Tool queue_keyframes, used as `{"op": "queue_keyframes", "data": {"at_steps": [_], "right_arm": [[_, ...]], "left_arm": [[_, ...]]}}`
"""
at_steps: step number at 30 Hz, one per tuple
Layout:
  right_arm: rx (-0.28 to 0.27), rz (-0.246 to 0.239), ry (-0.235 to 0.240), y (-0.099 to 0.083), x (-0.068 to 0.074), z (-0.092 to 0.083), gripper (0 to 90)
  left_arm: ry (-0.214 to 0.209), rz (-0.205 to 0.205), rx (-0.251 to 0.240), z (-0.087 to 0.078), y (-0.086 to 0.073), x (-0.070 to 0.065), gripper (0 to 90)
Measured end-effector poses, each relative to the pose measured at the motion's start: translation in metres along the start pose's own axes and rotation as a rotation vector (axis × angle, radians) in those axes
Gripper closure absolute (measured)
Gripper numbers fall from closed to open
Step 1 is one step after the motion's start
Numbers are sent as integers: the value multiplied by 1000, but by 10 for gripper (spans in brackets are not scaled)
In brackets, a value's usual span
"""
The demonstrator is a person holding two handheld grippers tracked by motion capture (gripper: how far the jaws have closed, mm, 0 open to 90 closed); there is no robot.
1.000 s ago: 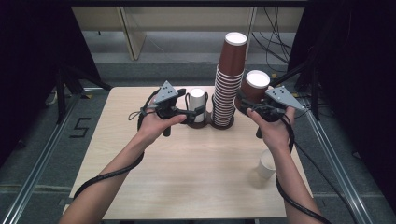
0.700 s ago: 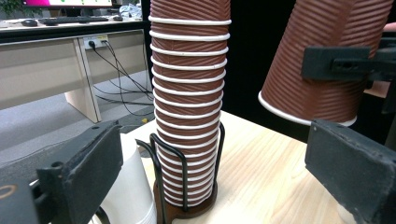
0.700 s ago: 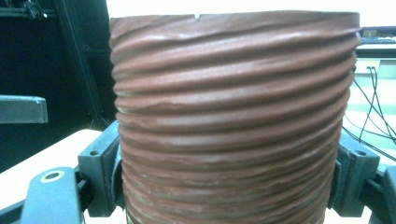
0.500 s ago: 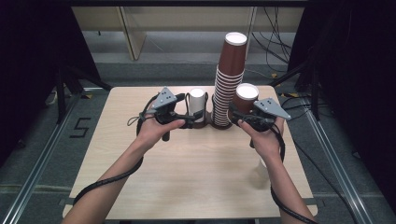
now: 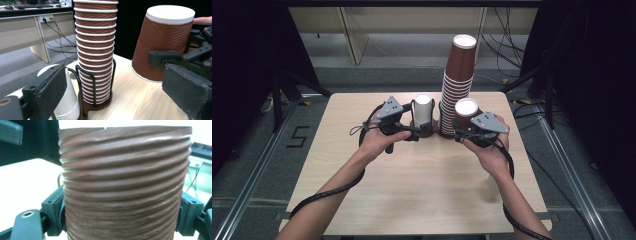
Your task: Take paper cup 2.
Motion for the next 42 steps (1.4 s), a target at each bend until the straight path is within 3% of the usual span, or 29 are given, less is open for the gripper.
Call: {"op": "queue_keyframes", "data": {"at_steps": [1, 4, 11, 22, 25, 28, 32, 38, 42], "right_arm": [[10, -17, 8, -1, 3, 0, 185], [2, -140, -9, 0, 5, 1, 184], [-13, -370, -36, 1, 12, 2, 183], [-55, -864, -85, -18, 34, 1, 183], [-98, -1064, -94, -21, 33, 3, 184], [-122, -1162, -101, -27, 37, 2, 184], [-149, -1343, -115, -34, 38, 3, 184], [-172, -1491, -131, -42, 45, 1, 184], [-132, -1517, -127, -46, 47, 0, 184]], "left_arm": [[-2, -1, 2, 0, 0, 0, 53], [-13, -8, 7, -1, 1, 0, 53], [-29, -19, 13, -2, 5, 1, 53], [-57, -43, 21, 4, 8, 0, 57], [-71, -52, 27, 6, 9, 0, 59], [-106, -57, 51, 10, 9, -2, 79], [-143, -50, 105, 17, 7, -5, 87], [-183, -47, 194, 31, 4, -10, 87], [-214, -34, 260, 41, -1, -13, 117]]}}
Point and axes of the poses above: each handheld gripper's, and its own axes: z roughly forward along the jaws, y roughly out of its top, x roughly to its left, the point moved 1 cm from there along z, roughly forward along the jaws, and after that the axes turned 11 degrees about -y, right-handed, at the moved point
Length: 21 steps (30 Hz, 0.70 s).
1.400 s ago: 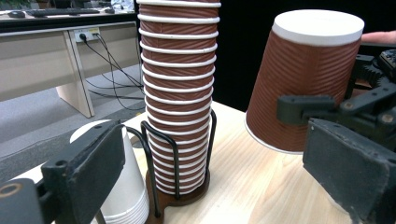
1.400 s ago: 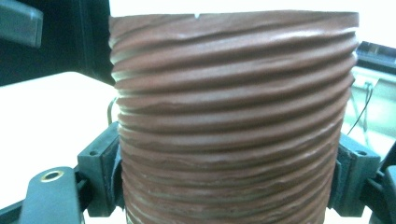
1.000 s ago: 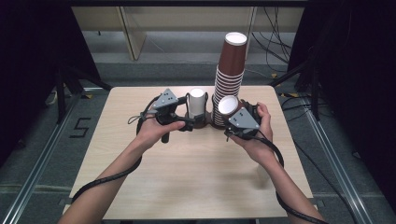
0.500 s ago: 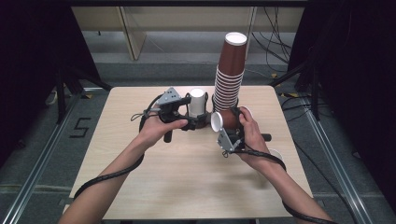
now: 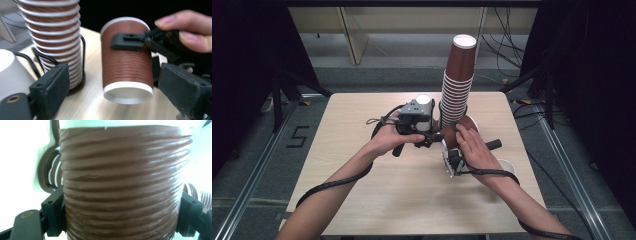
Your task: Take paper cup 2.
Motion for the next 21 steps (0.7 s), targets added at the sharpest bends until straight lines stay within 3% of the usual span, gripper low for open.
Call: {"op": "queue_keyframes", "data": {"at_steps": [1, 2, 4, 7, 14, 18, 21], "right_arm": [[-28, -9, -19, 0, 1, 2, 184], [-33, -54, -3, 0, 1, 3, 184], [-3, -30, 37, 0, 7, 1, 184], [-24, -50, 23, 3, 6, 1, 184], [-23, -48, 27, 4, 6, 1, 184], [-49, -47, -8, 4, 4, 2, 184], [-50, -49, -6, 5, 4, 1, 184]], "left_arm": [[-6, 4, 15, 2, 0, 0, 119], [-11, 6, 27, 5, -1, 0, 123], [-21, 5, 42, 10, -1, 0, 131], [-30, 1, 81, 17, -3, 1, 132], [-40, -4, 110, 29, -6, 1, 144], [-50, -4, 133, 33, -7, 1, 145], [-55, -3, 143, 36, -8, 0, 145]]}}
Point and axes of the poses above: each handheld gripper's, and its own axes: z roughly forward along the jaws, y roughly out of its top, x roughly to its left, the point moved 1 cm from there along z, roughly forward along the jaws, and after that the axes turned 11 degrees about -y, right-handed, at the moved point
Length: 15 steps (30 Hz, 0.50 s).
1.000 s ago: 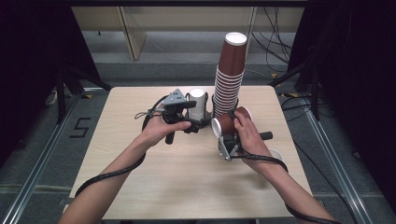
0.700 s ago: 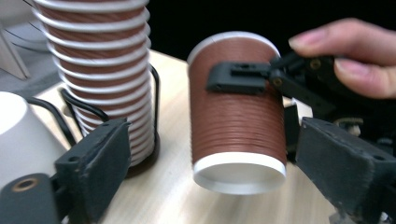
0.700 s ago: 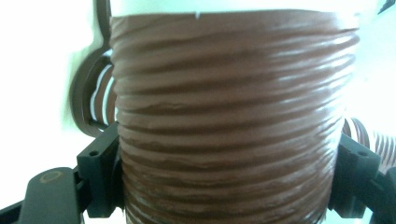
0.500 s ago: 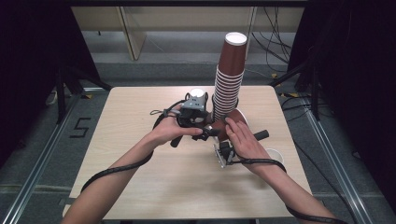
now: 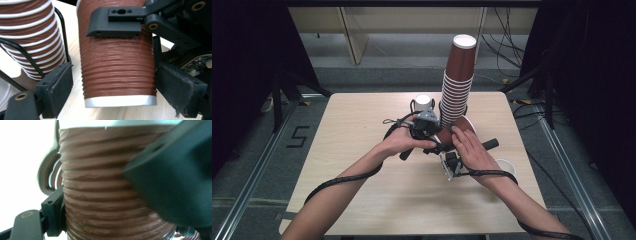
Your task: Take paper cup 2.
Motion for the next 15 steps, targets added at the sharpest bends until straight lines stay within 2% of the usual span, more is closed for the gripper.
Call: {"op": "queue_keyframes", "data": {"at_steps": [5, 6, 8, 9, 11, 12, 14, 15], "right_arm": [[-7, -1, -4, 2, -1, -1, 184], [-14, 16, -13, 4, -1, -1, 184], [-39, 1, -38, 5, -3, 1, 184], [-43, -22, -29, 5, -4, 1, 184], [-26, 9, -16, 6, -2, 0, 183], [-51, -3, -27, 8, -3, 1, 183], [-52, -46, -13, 8, -5, 1, 183], [-56, -45, -18, 8, -4, 2, 183]], "left_arm": [[-7, 1, 14, 3, -1, 0, 149], [-8, 0, 15, 4, -1, 0, 151], [-9, -2, 21, 5, -2, 0, 160], [-9, -3, 22, 6, -2, 1, 166], [-18, -4, 22, 6, -3, 2, 176], [-13, -15, 21, 7, -3, 1, 176], [-9, -15, 21, 7, -3, 1, 178], [-7, -11, 26, 7, -3, 1, 180]]}}
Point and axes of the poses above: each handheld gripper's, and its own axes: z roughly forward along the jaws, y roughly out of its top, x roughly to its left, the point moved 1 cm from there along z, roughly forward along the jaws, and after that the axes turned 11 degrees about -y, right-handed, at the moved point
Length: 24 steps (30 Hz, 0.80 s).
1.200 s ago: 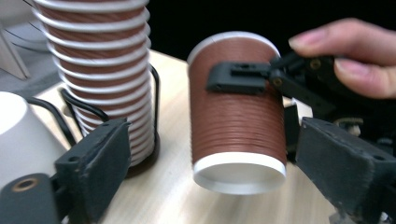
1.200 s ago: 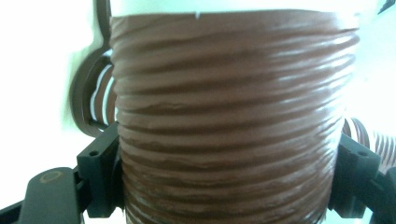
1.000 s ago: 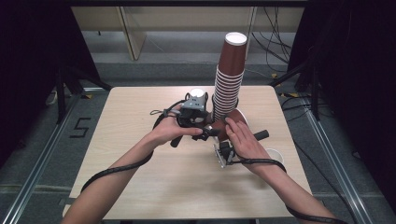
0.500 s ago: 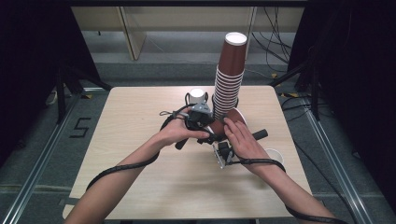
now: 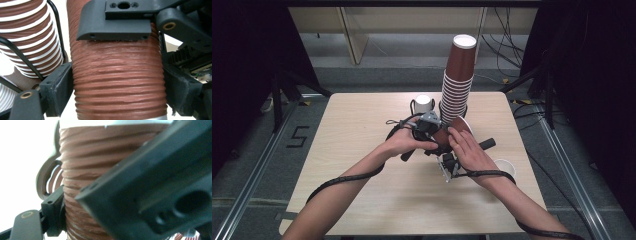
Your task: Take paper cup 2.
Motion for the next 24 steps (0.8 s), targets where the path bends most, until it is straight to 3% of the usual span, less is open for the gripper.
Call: {"op": "queue_keyframes", "data": {"at_steps": [11, 12, 19, 22, 24], "right_arm": [[0, -17, 1, 0, -1, 0, 168], [3, 7, -9, 0, 1, 0, 165], [-16, -32, 6, 0, 0, 1, 138], [-17, -26, 6, 0, 0, 0, 129], [-13, 17, 6, 1, 3, -1, 126]], "left_arm": [[1, 6, -14, -1, 0, -1, 202], [-1, 12, -10, -1, 0, -1, 204], [6, 20, -9, -1, -3, -1, 218], [8, 28, -13, -1, -3, 0, 220], [19, 36, -13, -1, -3, 0, 222]]}}
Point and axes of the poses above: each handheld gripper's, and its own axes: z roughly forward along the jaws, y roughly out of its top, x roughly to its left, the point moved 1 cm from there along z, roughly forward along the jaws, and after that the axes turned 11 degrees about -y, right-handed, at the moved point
